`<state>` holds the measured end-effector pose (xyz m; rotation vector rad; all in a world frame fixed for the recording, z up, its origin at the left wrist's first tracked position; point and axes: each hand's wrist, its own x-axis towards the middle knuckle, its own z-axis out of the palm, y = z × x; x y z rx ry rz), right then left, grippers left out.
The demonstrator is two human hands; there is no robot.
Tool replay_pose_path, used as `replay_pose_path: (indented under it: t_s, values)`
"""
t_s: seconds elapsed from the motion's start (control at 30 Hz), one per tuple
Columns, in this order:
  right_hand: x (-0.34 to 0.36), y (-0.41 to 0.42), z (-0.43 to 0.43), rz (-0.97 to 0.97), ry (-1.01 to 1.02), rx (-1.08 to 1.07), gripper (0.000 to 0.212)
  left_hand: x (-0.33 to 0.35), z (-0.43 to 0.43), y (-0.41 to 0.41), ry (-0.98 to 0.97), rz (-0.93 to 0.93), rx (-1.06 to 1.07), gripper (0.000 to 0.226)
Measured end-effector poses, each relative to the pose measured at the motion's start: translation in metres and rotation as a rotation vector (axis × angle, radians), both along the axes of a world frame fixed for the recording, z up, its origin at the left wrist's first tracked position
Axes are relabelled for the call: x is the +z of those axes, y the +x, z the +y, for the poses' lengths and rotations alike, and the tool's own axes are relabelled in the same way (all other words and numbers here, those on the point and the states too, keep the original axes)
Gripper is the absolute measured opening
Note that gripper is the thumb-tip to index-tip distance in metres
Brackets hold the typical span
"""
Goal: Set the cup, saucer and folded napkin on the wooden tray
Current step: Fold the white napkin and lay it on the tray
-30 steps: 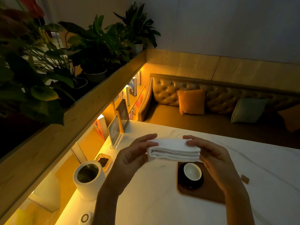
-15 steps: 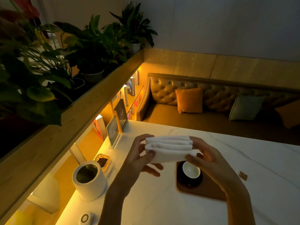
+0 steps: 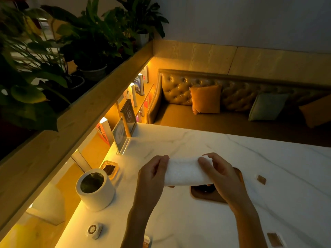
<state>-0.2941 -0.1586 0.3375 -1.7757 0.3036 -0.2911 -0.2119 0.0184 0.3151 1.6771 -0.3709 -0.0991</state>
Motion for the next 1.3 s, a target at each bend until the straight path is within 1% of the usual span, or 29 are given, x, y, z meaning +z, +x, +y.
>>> replay_pose_path:
  t_s: [0.07,0.13,0.2,0.27,0.33,0.37,0.4,0.43,0.53,0.6,0.67,0.73,0.83,0.93,1.0,1.03,1.13,1.2,1.23,1.3]
  values:
    - [-0.007,-0.006,-0.004,0.029,0.032,-0.083,0.009,-0.004,-0.010,-0.004,0.028,-0.016,0.026,0.025]
    - [-0.010,-0.012,-0.009,0.019,0.022,-0.194,0.016,-0.007,-0.022,-0.009,0.076,-0.050,0.018,0.030]
    - [-0.013,-0.020,-0.018,0.001,-0.013,-0.321,0.025,-0.008,-0.039,-0.015,0.113,-0.067,-0.032,0.034]
    - [-0.014,-0.030,-0.030,0.012,-0.050,-0.439,0.031,-0.008,-0.058,-0.024,0.120,-0.064,-0.098,0.032]
    - [-0.014,-0.040,-0.045,0.010,-0.063,-0.507,0.029,-0.007,-0.076,-0.032,0.104,-0.050,-0.152,0.031]
    - [-0.014,-0.045,-0.053,0.001,-0.058,-0.524,0.023,-0.007,-0.086,-0.036,0.102,-0.045,-0.171,0.029]
    - [-0.014,-0.049,-0.063,-0.007,-0.060,-0.529,0.016,-0.008,-0.095,-0.039,0.104,-0.046,-0.181,0.028]
    - [-0.014,-0.052,-0.072,-0.009,-0.066,-0.525,0.015,-0.009,-0.103,-0.042,0.105,-0.052,-0.183,0.027]
    - [-0.014,-0.058,-0.099,-0.013,-0.054,-0.516,0.038,-0.014,-0.134,-0.049,0.042,-0.008,-0.124,0.026]
    - [-0.017,-0.059,-0.119,-0.051,-0.027,-0.516,0.040,-0.018,-0.160,-0.052,-0.026,0.090,-0.074,0.025]
    - [-0.022,-0.059,-0.139,-0.074,0.016,-0.530,0.040,-0.021,-0.182,-0.054,-0.062,0.192,-0.073,0.023]
    - [-0.029,-0.059,-0.161,-0.061,0.034,-0.524,0.039,-0.024,-0.200,-0.053,-0.074,0.246,-0.109,0.020]
    - [-0.047,-0.059,-0.195,0.002,0.030,-0.434,0.032,-0.037,-0.224,-0.048,-0.031,0.211,-0.130,0.016]
    - [-0.078,-0.057,-0.222,0.049,-0.014,-0.395,0.019,-0.064,-0.255,-0.043,0.069,0.185,-0.084,0.017]
    - [-0.110,-0.054,-0.239,0.108,0.012,-0.409,0.013,-0.093,-0.276,-0.041,0.110,0.264,-0.084,0.017]
    - [-0.128,-0.052,-0.248,0.170,0.048,-0.408,0.012,-0.110,-0.285,-0.039,0.135,0.318,-0.109,0.017]
    - [-0.189,-0.055,-0.281,0.429,0.145,-0.362,0.011,-0.163,-0.304,-0.033,0.260,0.405,-0.250,0.018]
    - [-0.227,-0.060,-0.303,0.589,0.194,-0.307,0.020,-0.195,-0.314,-0.028,0.365,0.439,-0.333,0.020]
    - [-0.243,-0.062,-0.312,0.647,0.226,-0.285,0.026,-0.210,-0.319,-0.025,0.426,0.448,-0.367,0.022]
    - [-0.270,-0.059,-0.323,0.727,0.271,-0.278,0.030,-0.236,-0.330,-0.021,0.548,0.443,-0.392,0.027]
